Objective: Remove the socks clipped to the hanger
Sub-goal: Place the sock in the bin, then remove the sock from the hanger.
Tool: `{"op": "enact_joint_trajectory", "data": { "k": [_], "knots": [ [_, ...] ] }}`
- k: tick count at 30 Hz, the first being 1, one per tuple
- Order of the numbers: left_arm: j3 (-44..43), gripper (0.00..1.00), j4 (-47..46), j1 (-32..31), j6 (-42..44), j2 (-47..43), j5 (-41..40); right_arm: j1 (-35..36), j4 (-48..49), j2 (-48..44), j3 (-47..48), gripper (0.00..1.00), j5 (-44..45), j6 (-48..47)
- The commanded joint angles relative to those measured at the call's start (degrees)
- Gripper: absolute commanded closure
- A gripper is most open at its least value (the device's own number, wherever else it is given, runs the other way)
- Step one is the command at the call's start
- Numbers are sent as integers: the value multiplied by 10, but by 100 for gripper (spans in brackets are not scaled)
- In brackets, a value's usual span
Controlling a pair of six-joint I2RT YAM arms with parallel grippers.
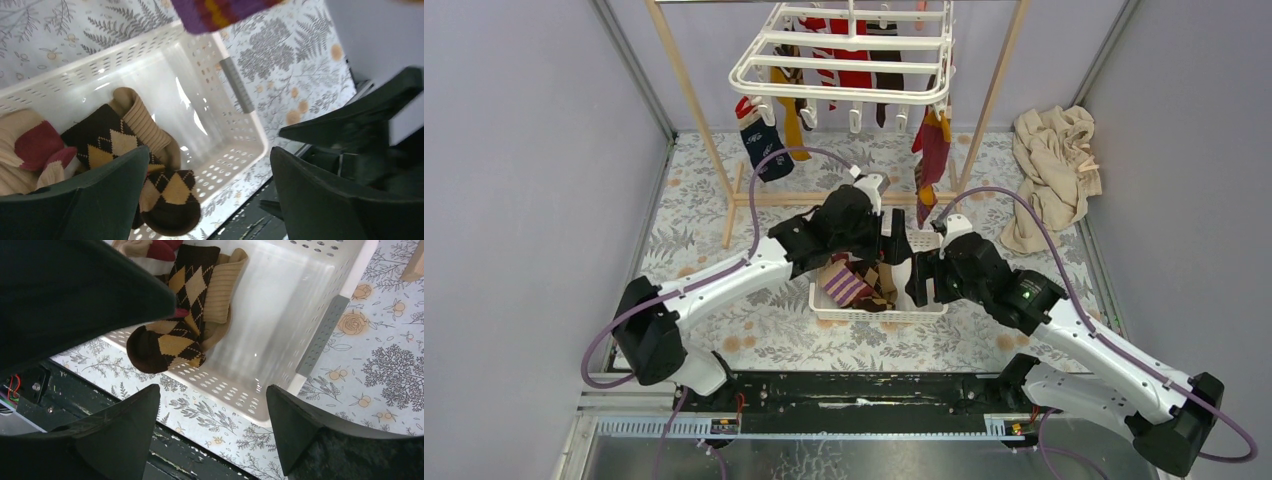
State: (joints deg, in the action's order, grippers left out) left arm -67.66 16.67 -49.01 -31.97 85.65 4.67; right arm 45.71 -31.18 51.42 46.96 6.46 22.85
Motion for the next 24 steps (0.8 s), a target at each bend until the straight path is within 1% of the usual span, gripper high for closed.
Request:
{"op": "enact_joint_trajectory", "data": {
  "k": [1,3,4,7,13,19,22,24],
  "knots": [
    [-82,1,154,-16,-36,12,-63,3,-25,-5,20,14,-29,-4],
    [-93,1,207,-29,-44,22,-126,3,-31,-9,18,14,-44,-1],
    [-90,1,219,-35,-48,22,-149,3,-34,-13,17,14,-50,-1],
    [-79,1,222,-47,-59,12,-169,3,-35,-25,14,14,-52,-2],
    [-90,1,246,-89,-75,-12,-224,3,-21,-31,2,14,-51,2],
    [-28,1,219,-121,-127,-82,-227,3,-17,-60,-12,14,-63,27],
    [-10,1,214,-123,-122,-99,-217,3,-3,-73,-18,14,-62,41],
    [-19,1,224,-123,-109,-94,-217,3,4,-73,-16,14,-50,44]
  ]
}}
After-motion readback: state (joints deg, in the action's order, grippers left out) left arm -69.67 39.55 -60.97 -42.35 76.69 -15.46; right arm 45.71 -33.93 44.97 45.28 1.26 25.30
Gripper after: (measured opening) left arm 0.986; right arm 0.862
